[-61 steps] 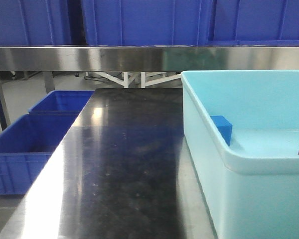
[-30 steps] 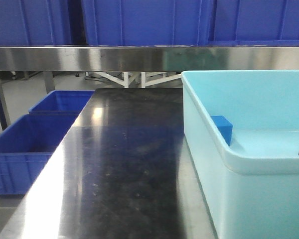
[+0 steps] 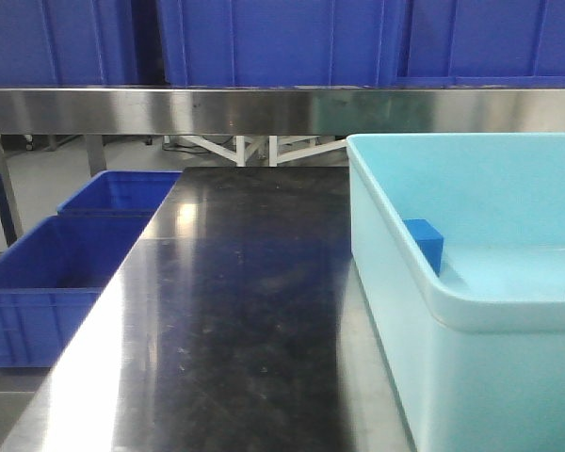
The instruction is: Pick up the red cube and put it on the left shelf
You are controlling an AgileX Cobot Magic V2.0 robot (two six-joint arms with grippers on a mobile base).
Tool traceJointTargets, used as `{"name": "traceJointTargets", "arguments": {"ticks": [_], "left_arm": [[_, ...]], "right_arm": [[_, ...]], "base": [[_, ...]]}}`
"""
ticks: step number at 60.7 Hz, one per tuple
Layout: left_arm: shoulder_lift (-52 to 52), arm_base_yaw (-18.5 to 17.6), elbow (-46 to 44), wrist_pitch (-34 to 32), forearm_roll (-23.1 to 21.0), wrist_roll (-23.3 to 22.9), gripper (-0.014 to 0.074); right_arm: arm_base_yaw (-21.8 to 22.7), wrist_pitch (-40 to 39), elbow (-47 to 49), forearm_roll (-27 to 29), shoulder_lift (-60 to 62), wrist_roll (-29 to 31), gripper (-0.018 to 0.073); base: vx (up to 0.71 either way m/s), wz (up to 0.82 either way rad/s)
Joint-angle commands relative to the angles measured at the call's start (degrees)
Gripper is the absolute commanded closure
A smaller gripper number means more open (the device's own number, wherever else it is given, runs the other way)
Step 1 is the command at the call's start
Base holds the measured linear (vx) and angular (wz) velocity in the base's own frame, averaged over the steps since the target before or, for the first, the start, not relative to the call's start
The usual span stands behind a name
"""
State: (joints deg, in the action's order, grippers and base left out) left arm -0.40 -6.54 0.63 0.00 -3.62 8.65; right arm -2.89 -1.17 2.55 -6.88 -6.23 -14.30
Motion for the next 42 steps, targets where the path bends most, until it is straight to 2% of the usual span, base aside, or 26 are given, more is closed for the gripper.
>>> {"name": "traceJointTargets", "arguments": {"ticks": [1, 13, 21, 25, 37, 42], "left_arm": [[0.5, -0.3, 1.3, -4.8, -0.2, 0.1, 0.0491], [0.5, -0.3, 1.3, -4.8, -0.2, 0.1, 0.0491], [0.5, -0.3, 1.3, -4.8, -0.2, 0.1, 0.0491], [0.5, -0.3, 1.3, -4.8, -0.2, 0.1, 0.0491], [0.5, -0.3, 1.3, -4.8, -0.2, 0.1, 0.0491], [0.5, -0.3, 1.3, -4.8, -0.2, 0.1, 0.0491]], "right_arm": [[0.4, -2.7, 7.5, 0.0, -7.7, -0.7, 0.0503], [0.4, 9.2, 24.3, 0.0, -25.7, -0.7, 0.0501], [0.3, 21.5, 36.3, 1.2, -36.2, -0.7, 0.0467], [0.3, 26.6, 40.7, 2.7, -39.9, -0.7, 0.0385], [-0.8, 38.9, 49.2, 4.5, -49.4, -0.7, -0.0027], [-2.0, 43.7, 51.5, 4.7, -53.0, -0.7, -0.0056]], "base": [[0.00, 0.00], [-0.01, -0.07], [0.00, 0.00], [0.00, 0.00], [0.00, 0.00], [0.00, 0.00]]}}
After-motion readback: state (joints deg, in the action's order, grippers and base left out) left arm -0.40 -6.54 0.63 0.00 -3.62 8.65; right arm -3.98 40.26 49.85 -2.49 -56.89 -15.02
